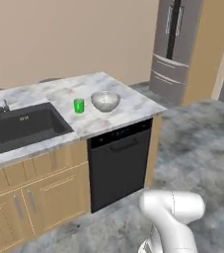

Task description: Clear the mugs and bowl far away from the sink.

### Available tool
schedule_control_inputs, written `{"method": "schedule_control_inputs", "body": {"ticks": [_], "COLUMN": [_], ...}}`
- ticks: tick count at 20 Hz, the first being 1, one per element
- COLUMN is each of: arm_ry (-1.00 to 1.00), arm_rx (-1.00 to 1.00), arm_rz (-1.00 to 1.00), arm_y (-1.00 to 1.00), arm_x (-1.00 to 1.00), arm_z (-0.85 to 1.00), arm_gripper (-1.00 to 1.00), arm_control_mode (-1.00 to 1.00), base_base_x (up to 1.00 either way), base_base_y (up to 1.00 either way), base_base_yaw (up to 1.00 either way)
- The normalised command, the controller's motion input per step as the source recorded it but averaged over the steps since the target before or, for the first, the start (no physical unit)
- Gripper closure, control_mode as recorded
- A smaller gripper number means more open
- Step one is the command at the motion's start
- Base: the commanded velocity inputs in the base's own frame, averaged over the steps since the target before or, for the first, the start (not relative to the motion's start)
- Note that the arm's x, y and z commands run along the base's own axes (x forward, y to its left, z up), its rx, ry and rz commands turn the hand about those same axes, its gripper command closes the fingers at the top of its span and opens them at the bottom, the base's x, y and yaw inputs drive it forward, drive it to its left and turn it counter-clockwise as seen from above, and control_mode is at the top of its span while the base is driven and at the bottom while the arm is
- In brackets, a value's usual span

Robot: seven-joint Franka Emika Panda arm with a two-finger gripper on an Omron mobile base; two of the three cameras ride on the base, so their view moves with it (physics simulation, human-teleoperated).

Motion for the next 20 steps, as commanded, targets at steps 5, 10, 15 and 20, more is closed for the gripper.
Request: {"method": "schedule_control_inputs", "body": {"ticks": [5,10,15,20], "arm_ry": [0.00,0.00,0.00,0.00], "arm_rx": [0.00,0.00,0.00,0.00], "arm_rz": [0.00,0.00,0.00,0.00], "arm_y": [0.00,0.00,0.00,0.00], "arm_x": [0.00,0.00,0.00,0.00], "arm_z": [0.00,0.00,0.00,0.00], "arm_gripper": [-1.00,-1.00,-1.00,-1.00], "arm_control_mode": [1.00,1.00,1.00,1.00], "base_base_x": [0.06,0.21,0.50,0.78], "base_base_y": [-0.57,-0.52,-0.40,-0.07], "base_base_yaw": [0.54,0.44,0.25,0.02]}}
